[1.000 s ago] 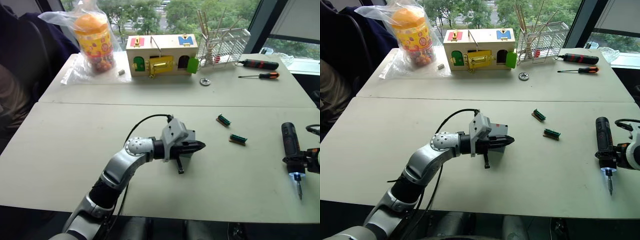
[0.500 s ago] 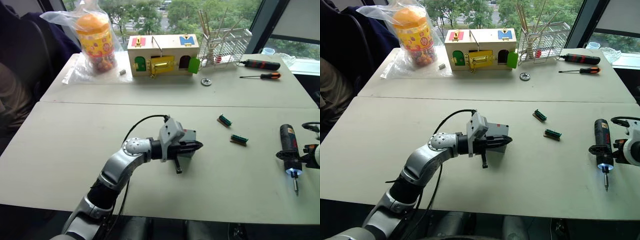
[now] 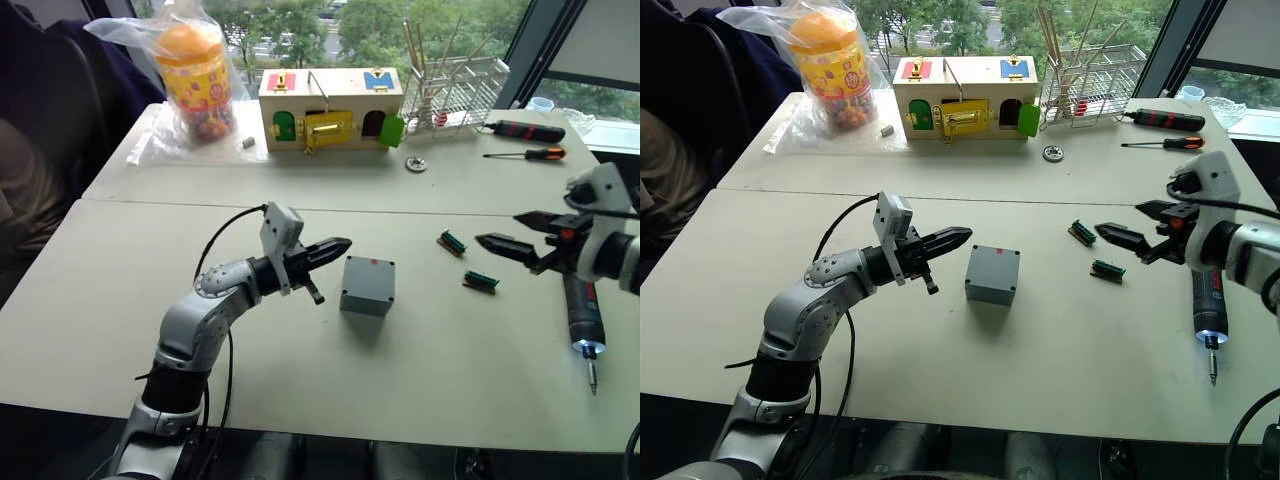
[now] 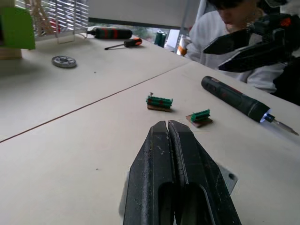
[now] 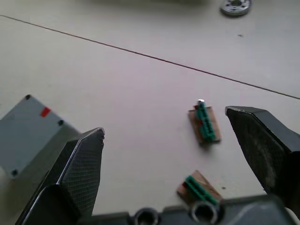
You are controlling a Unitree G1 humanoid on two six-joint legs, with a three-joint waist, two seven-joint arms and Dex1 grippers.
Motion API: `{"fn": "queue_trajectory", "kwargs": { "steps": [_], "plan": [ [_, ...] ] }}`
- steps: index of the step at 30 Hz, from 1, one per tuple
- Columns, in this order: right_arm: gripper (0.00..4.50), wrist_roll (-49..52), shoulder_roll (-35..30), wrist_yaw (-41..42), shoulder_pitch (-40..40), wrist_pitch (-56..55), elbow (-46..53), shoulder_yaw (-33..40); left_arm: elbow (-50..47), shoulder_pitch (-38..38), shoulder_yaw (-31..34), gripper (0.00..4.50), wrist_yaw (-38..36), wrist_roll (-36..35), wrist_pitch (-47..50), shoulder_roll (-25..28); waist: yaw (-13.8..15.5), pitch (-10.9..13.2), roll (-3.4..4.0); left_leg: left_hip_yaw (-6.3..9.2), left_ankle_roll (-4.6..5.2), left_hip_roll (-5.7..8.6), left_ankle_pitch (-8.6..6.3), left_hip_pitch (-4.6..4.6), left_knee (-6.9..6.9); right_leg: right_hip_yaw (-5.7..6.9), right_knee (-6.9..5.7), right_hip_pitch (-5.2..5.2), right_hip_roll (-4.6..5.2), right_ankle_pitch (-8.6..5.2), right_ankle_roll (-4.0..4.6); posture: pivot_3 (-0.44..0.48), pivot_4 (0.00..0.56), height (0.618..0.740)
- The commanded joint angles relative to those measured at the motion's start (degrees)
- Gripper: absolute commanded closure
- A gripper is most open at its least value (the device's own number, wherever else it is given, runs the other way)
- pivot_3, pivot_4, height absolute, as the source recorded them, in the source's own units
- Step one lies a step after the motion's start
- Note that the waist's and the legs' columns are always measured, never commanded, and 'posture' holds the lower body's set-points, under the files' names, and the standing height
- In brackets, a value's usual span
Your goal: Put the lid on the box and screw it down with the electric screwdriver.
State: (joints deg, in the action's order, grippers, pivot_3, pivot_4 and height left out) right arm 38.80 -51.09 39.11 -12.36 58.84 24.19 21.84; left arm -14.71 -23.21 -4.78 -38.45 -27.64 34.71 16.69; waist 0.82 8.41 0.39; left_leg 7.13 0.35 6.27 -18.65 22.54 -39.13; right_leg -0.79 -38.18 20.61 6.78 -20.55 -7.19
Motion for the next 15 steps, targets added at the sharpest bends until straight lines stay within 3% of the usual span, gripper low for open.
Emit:
{"fn": "queue_trajectory", "kwargs": {
  "steps": [1,4,15],
  "plan": [
    [0.02,1.11,4.19,-1.59,5.76,-2.43,7.08,-0.91,-0.81,2.98,-0.08,4.5,0.09,1.19,0.08,2.28,-0.03,0.0,0.01,0.02,0.0,0.05,0.0,-0.02,-0.04,0.0,-0.05,0.01,0.02,0.0,0.0,0.0,0.15,0.74],
    [0.02,5.14,9.06,-2.11,9.95,-1.81,10.55,-1.32,-1.11,4.93,-2.12,4.5,-0.61,1.17,0.81,2.91,-0.05,0.0,0.0,0.1,0.0,0.13,0.0,-0.02,-0.08,-0.03,-0.03,-0.02,0.04,0.0,0.0,0.0,0.15,0.74],
    [0.02,0.46,11.73,-5.74,13.71,-5.57,14.15,-12.94,3.14,3.08,-7.66,4.5,-4.14,4.57,-0.93,3.84,-0.33,0.0,0.0,0.15,-0.05,0.11,0.03,-0.06,0.0,-0.03,-0.03,-0.01,0.0,0.0,0.0,0.0,0.15,0.74]
  ]
}}
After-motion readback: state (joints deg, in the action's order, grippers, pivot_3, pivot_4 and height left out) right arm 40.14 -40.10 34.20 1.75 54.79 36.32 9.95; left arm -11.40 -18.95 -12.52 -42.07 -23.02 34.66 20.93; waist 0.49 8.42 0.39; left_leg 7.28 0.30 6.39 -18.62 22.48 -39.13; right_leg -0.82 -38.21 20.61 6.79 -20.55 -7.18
